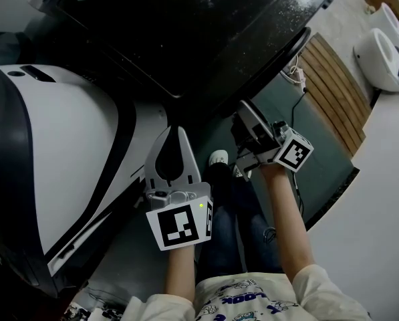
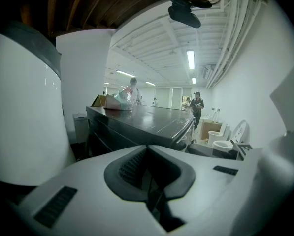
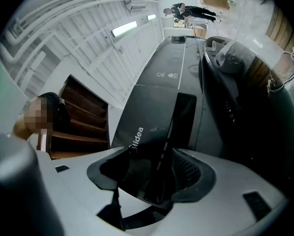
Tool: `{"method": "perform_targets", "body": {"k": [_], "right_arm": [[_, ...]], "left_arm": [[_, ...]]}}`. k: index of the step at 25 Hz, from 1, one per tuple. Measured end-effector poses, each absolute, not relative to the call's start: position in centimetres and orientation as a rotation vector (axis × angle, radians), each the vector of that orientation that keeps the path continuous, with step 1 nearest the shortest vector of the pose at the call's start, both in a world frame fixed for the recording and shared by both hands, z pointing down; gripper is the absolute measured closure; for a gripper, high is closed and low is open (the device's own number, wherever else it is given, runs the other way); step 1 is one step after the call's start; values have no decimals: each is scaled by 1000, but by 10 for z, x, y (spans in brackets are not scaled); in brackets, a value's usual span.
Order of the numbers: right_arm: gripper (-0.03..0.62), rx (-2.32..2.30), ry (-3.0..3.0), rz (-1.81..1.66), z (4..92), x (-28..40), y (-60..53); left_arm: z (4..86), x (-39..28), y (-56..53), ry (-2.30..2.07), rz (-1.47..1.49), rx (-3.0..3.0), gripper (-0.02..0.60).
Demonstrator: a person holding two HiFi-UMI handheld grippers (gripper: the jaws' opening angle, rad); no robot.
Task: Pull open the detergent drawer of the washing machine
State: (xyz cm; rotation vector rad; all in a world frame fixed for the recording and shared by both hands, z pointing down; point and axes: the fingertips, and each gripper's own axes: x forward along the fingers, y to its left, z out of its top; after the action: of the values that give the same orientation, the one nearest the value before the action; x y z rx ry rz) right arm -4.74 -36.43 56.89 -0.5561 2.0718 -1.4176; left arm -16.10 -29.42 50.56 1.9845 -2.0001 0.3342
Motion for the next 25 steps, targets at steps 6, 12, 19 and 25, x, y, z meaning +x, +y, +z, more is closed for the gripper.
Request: {"method": "perform_targets", "body": {"k": [6,12,19,25], "right_arm": [[341,-463,2030,-1417,564,-51,-366],[341,-384,1966,-1412,556,-51,-370],[369,-337,1860,-1456,561,-48,-370],[388,-331,1817,-1436,563,-35,-361]], "left_arm": [[509,-165,-293,-1995,334,1976,566],[509,-166,-292,-1999,342,1967,566],[507,-164,-289,-2003,340,1966,566],[504,-158,-286,-2001,332,1975,566]]}}
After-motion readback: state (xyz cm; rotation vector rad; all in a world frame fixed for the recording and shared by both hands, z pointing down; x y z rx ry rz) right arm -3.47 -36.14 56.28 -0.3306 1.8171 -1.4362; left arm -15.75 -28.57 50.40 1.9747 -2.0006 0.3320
